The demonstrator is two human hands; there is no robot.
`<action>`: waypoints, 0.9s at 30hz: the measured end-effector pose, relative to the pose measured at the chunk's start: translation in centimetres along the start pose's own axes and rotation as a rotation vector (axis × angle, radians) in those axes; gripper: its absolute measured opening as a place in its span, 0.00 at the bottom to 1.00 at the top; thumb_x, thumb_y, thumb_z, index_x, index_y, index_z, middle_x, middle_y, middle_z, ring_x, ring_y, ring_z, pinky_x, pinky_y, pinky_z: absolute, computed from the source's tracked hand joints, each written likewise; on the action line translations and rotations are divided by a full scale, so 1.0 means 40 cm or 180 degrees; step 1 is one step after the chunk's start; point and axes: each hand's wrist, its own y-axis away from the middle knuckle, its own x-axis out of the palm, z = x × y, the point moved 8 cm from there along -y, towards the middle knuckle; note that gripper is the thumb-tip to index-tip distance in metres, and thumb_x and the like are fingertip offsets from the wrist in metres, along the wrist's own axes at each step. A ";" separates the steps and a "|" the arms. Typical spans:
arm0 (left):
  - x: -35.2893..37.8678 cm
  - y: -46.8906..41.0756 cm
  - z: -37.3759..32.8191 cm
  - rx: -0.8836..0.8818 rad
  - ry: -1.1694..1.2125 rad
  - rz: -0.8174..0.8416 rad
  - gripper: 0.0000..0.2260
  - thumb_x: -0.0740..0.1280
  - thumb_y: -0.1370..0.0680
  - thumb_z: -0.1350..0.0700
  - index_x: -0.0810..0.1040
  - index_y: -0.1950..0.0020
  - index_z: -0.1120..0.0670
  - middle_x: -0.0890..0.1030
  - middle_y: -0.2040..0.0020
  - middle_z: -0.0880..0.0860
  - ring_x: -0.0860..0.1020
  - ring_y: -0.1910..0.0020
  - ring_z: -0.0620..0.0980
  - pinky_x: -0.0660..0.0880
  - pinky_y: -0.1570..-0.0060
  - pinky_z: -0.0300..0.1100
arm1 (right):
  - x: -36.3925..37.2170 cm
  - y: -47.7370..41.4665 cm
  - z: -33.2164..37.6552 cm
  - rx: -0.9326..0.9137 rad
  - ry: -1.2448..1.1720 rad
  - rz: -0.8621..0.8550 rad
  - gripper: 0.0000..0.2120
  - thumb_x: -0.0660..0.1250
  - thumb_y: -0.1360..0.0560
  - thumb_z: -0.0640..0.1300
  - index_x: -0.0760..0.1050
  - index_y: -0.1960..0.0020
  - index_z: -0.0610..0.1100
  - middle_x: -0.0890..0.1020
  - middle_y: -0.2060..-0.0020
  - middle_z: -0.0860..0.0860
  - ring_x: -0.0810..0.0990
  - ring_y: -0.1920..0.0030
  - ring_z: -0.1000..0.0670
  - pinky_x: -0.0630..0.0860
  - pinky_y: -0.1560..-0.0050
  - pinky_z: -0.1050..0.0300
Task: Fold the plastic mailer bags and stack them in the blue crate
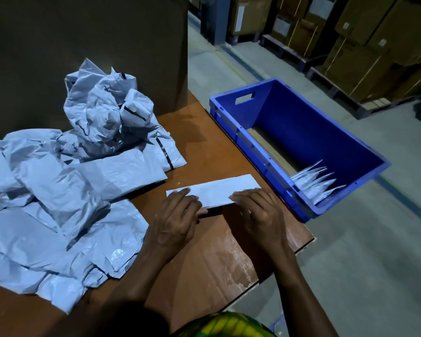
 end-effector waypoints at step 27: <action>0.040 -0.477 -0.135 -0.0058 0.0415 -0.0634 0.07 0.71 0.24 0.65 0.85 0.48 0.58 0.83 0.54 0.56 0.79 0.50 0.62 0.73 0.54 0.54 | -0.381 -0.227 -0.317 0.0104 0.0479 -0.1161 0.14 0.65 0.14 0.46 0.87 0.49 0.41 0.86 0.56 0.47 0.81 0.55 0.39 0.77 0.50 0.43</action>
